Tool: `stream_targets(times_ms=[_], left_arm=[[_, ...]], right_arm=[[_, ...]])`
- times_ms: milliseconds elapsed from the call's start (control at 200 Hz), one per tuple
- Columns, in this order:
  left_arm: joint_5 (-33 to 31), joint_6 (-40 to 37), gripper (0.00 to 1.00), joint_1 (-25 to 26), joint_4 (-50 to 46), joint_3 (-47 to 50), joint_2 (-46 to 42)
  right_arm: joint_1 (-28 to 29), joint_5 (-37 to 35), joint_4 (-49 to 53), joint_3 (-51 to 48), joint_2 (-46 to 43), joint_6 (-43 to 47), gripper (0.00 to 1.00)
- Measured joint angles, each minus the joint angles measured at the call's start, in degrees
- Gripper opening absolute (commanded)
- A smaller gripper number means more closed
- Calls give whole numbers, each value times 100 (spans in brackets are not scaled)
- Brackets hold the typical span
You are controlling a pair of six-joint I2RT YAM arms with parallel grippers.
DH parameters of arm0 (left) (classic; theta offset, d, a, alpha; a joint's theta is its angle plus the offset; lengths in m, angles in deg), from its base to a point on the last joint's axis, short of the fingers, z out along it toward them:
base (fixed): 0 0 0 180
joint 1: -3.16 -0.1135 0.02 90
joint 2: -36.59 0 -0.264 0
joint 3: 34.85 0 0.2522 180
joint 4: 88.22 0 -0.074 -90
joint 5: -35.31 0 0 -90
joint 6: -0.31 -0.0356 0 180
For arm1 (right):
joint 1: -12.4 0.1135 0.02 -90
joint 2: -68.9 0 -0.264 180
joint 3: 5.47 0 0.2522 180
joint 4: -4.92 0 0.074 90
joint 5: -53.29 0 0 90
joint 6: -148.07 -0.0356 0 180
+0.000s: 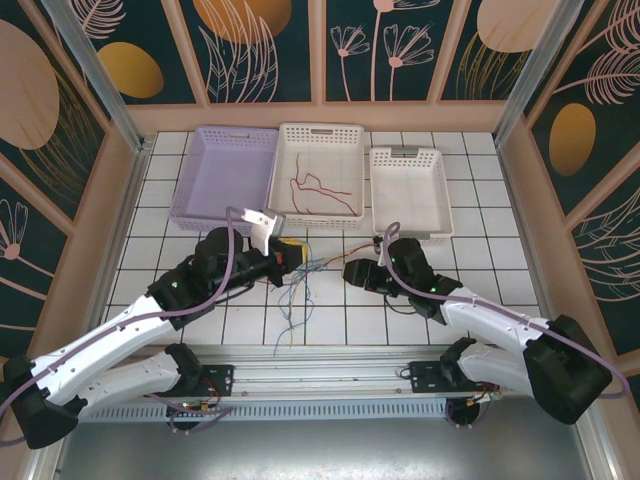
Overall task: Untangle the cables
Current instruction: Untie the cable.
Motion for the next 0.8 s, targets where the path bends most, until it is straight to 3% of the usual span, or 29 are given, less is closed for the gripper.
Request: stream_targets(times_ms=[170,801], left_arm=[[94,90,0,0,144,35,0],[442,273,0,94,575,81,0]], right_arm=[[94,-210,-861,-214,0,-186,43],[109,-293,-2229,-155,1344,-640,39]])
